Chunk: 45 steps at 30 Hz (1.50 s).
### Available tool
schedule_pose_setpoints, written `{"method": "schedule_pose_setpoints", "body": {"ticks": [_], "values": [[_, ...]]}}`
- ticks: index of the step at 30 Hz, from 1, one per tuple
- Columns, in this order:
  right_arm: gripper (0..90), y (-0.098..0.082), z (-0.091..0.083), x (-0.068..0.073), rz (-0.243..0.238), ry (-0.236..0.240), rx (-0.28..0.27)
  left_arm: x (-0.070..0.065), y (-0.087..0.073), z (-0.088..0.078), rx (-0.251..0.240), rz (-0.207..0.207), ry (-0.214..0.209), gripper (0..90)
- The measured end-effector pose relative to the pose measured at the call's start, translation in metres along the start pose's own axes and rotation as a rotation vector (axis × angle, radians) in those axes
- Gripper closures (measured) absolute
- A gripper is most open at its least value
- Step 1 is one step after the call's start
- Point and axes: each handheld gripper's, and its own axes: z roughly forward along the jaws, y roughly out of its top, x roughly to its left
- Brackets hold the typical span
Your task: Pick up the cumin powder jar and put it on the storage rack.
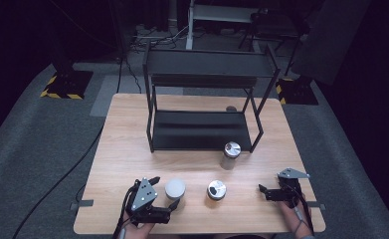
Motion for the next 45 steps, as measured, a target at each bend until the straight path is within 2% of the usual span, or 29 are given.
{"method": "schedule_pose_setpoints", "body": {"ticks": [10,16,20,24,26,31,39,45], "values": [[2.6,0.0,0.0,0.0,0.001,-0.001,0.001,0.004,0.002,0.012,0.002,0.007,-0.026,9.6],[2.5,0.0,0.0,0.0,0.001,-0.001,0.0,0.005,0.001,0.019,0.01,0.018,-0.04,14.3],[2.5,0.001,0.001,0.0,0.001,0.0,0.0,0.005,0.001,0.022,0.01,0.026,-0.044,19.8],[2.6,0.001,0.001,0.0,0.001,0.0,0.0,0.004,-0.002,0.023,0.003,0.037,-0.047,31.3],[2.5,0.001,0.001,0.0,0.0,0.001,0.0,0.004,-0.002,0.024,0.005,0.05,-0.046,32.7],[2.5,0.001,0.001,0.0,0.0,0.002,0.001,0.008,0.0,0.024,0.015,0.046,-0.058,32.9],[2.5,0.001,0.001,0.0,0.0,0.001,0.001,0.004,0.009,0.027,0.032,0.055,-0.049,33.1],[2.5,0.001,0.001,0.0,0.0,0.001,0.001,0.008,0.024,0.028,0.029,0.054,-0.055,33.0]]}}
